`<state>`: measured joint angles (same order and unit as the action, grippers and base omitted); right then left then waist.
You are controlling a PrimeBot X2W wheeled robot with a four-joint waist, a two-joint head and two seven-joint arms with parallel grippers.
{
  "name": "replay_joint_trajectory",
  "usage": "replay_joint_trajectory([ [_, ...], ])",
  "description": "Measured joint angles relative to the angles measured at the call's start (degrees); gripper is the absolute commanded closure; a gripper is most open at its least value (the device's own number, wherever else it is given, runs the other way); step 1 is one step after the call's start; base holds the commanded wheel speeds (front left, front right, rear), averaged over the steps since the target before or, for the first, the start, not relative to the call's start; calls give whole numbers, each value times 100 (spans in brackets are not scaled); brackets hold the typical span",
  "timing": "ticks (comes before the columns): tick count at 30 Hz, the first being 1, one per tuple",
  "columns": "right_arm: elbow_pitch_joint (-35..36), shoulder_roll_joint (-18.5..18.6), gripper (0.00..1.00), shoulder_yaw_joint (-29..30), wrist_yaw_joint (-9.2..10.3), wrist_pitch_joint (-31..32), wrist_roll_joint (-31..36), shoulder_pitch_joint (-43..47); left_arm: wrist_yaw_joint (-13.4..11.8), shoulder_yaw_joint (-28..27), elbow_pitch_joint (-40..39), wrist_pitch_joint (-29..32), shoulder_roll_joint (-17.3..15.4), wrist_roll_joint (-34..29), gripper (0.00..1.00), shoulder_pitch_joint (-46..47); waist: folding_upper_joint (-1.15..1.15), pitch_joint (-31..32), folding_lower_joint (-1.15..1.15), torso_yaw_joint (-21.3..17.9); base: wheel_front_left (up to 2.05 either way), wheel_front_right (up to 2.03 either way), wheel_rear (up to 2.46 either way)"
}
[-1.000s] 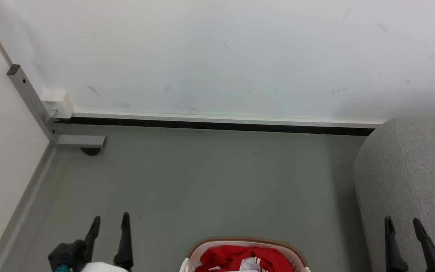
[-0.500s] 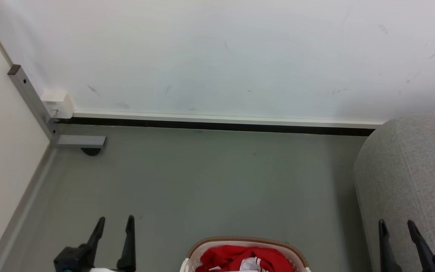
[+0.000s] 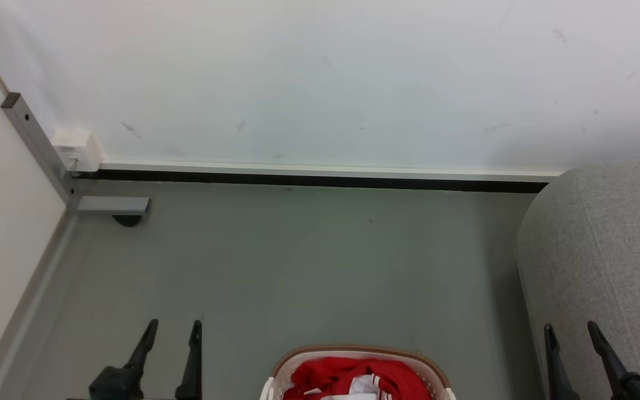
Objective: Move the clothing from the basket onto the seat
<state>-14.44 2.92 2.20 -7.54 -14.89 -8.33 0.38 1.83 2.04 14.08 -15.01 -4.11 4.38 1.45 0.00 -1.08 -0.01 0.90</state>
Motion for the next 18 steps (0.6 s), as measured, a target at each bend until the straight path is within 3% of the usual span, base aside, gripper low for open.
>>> replay_joint_trajectory([
  [10,176,3,0,-60,0,-26,-16,-161,126,62,108,-12,43,-147,0,284,0,-311,0,-293,0,0,0],
  [18,400,4,0,9,0,-26,-31,-382,361,786,982,-12,9,-568,0,1149,0,-798,0,-610,0,0,0],
])
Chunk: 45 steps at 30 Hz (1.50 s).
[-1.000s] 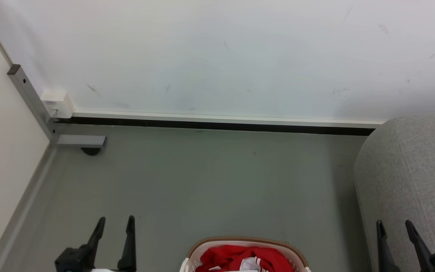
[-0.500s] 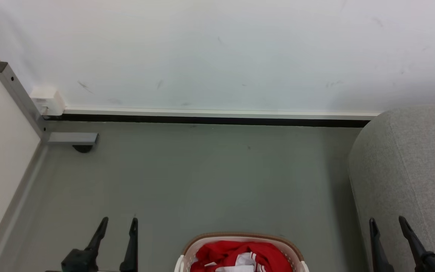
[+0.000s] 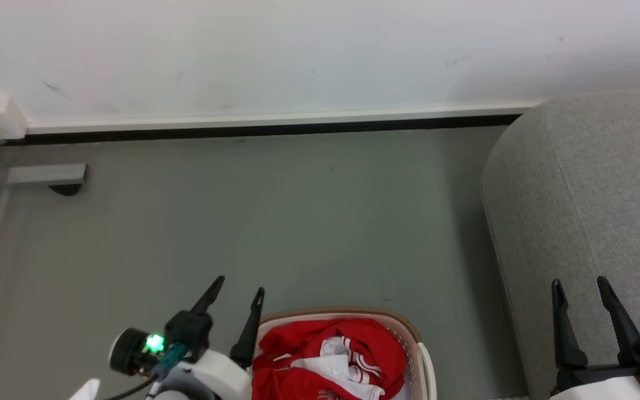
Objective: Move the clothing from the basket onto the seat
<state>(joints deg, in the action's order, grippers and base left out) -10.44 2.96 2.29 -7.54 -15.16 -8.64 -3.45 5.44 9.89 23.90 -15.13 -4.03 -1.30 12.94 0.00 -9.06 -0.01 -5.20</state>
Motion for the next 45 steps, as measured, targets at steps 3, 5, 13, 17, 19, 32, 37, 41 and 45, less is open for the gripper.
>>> replay_joint_trajectory([
  [3,100,0,0,2,0,0,-1,-155,68,335,542,-1,12,-167,0,509,0,-238,0,-98,0,0,0],
  [5,133,0,0,0,0,-1,-3,-255,108,536,964,48,21,-211,0,818,0,-393,0,-169,0,0,0],
  [13,352,-2,0,-53,0,-1,-19,-593,167,1335,2414,454,112,-321,0,1818,0,-1022,0,-429,0,0,0],
  [17,517,-3,0,-101,0,-1,-9,-777,186,1741,2961,606,124,-326,0,2211,0,-1386,0,-505,0,0,0],
  [19,620,-1,0,-111,-1,-1,0,-861,187,1986,3127,711,123,-289,0,2379,0,-1586,0,-525,0,0,0],
  [32,1255,8,0,-189,0,-1,8,-1327,5,3045,3828,1778,130,156,0,3293,0,-2994,0,-523,0,0,0],
  [37,1483,5,0,-227,0,-1,9,-1382,-234,3181,4091,1987,127,254,0,3628,0,-3435,0,-493,0,0,0],
  [41,1663,4,0,-275,0,-1,8,-1419,-354,3303,4286,2070,132,275,0,3911,0,-3733,0,-486,0,0,0],
  [45,1841,3,0,-341,0,-1,-88,-1457,-399,3374,4498,2118,131,275,0,4131,0,-4017,0,-512,0,0,0],
])
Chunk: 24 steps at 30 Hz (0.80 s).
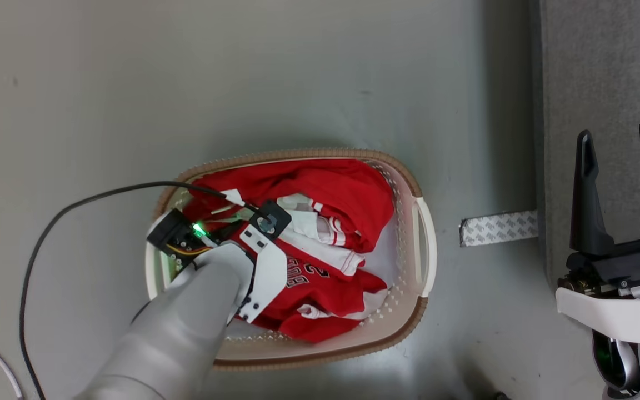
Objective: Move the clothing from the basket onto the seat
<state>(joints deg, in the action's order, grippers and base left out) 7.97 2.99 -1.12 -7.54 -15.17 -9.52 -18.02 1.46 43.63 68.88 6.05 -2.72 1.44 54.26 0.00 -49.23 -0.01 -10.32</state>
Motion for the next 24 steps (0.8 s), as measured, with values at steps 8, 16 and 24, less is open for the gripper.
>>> replay_joint_trajectory([
  [8,27,-7,0,3,0,0,-194,37,40,99,46,-114,1,238,100,142,0,-329,0,-71,0,0,0],
  [16,-323,-10,0,93,0,0,-230,143,53,-59,-401,-725,-3,1020,100,-373,0,292,0,46,0,0,0],
  [24,-719,-14,0,226,0,0,-198,577,152,-56,-825,-1278,-4,1633,100,-1111,0,1412,1,274,0,0,0],
])
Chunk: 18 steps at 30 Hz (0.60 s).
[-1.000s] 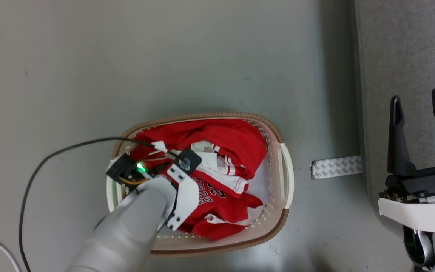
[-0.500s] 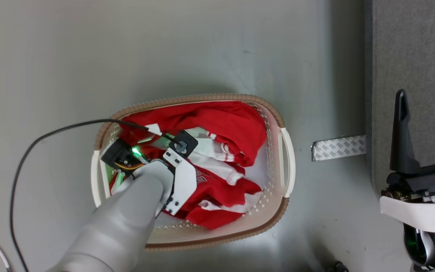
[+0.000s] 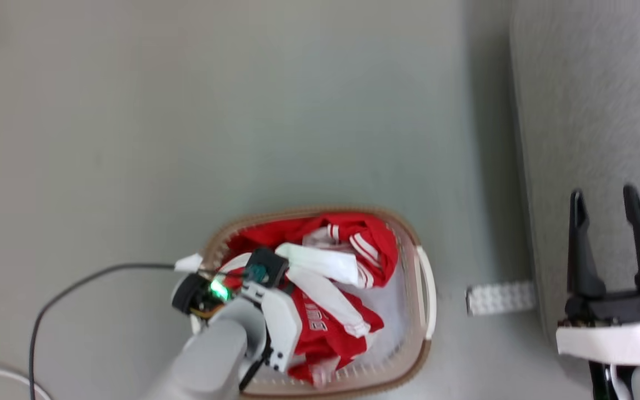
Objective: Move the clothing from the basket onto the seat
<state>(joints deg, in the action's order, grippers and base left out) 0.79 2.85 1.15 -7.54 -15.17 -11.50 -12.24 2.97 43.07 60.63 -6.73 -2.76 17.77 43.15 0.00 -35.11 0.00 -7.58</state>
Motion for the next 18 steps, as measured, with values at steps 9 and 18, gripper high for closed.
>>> replay_joint_trajectory([
  [9,-271,30,0,200,0,0,66,784,-90,-109,-708,-153,-42,500,100,-847,0,1478,2,302,0,0,0],
  [18,-394,82,0,330,0,0,70,1440,-343,-270,-2270,191,-565,829,100,-1797,0,2719,2,546,0,0,0],
])
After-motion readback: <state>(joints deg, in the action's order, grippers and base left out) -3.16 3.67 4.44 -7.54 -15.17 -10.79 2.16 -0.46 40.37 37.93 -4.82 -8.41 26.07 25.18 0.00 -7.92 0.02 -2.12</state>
